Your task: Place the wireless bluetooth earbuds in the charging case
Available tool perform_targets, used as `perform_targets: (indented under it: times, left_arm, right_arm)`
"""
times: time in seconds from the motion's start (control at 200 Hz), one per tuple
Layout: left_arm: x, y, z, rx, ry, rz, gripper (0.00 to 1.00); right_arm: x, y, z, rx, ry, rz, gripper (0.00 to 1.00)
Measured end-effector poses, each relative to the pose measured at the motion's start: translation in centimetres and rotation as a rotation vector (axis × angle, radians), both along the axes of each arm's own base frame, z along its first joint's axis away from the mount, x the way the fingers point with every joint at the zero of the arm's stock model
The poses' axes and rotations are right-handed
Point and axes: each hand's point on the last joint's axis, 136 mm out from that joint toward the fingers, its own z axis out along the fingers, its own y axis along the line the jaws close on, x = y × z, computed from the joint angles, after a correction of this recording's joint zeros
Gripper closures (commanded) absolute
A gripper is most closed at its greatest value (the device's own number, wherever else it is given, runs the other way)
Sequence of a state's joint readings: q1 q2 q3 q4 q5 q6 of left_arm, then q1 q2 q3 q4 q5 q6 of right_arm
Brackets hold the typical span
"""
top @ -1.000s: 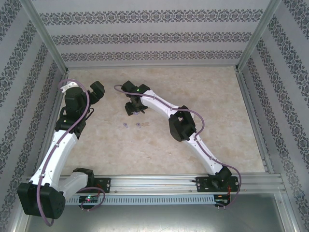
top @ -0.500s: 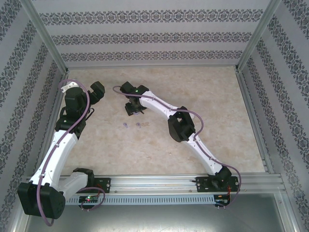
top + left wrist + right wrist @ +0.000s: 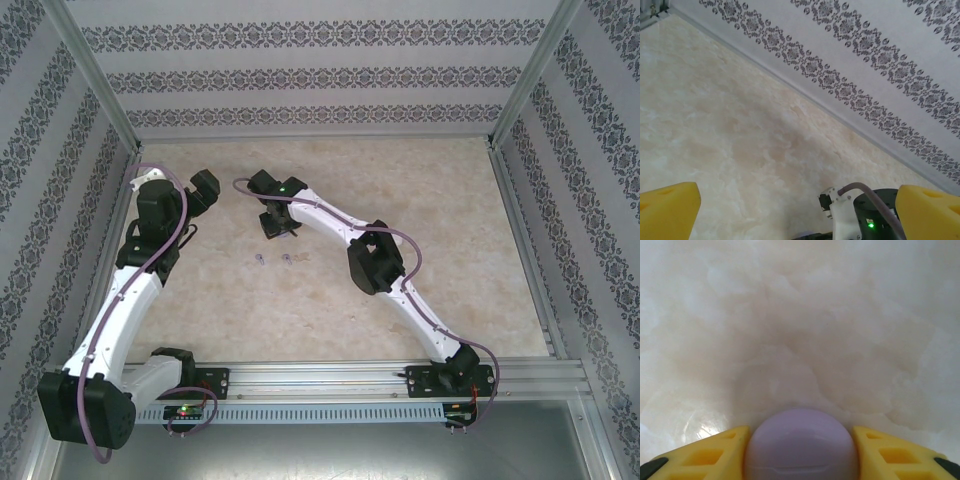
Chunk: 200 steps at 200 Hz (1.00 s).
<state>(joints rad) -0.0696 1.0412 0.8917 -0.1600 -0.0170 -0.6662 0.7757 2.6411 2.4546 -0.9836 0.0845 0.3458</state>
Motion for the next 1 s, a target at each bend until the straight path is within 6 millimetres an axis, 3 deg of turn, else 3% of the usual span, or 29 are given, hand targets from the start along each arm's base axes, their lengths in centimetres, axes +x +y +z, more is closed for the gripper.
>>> perform_targets:
  times: [0.105,0.2,0.45,0.564,0.769,0.999]
  left_arm:
    - [0.3,-0.8,-0.8,-0.016,0.024,-0.039,0.02]
    - [0.7,-1.7,-1.5,-0.035,0.036,-0.09,0.06]
    - [1.5,-5.3,-4.3,-0.101,0.02,-0.274,0.07]
    - [1.6,-7.8,-5.4,-0.13,-0.013,-0.382,0.06]
    - [1.8,-13.1,-6.2,-0.153,-0.072,-0.563,0.07]
    - [1.7,-18.8,-6.9,-0.163,-0.137,-0.712,0.12]
  right_arm:
    - [-0.6,-1.2,0.6,0.009,0.029,-0.044,0.63]
    - [-0.4,-2.6,2.8,0.047,0.025,-0.103,0.64]
    - [1.5,-7.9,13.1,0.257,-0.095,-0.3,0.64]
    - [1.7,-10.7,16.3,0.355,-0.134,-0.392,0.65]
    - [1.4,-14.6,18.3,0.504,-0.133,-0.595,0.66]
    - [0.4,-15.2,19.0,0.655,-0.075,-0.8,0.66]
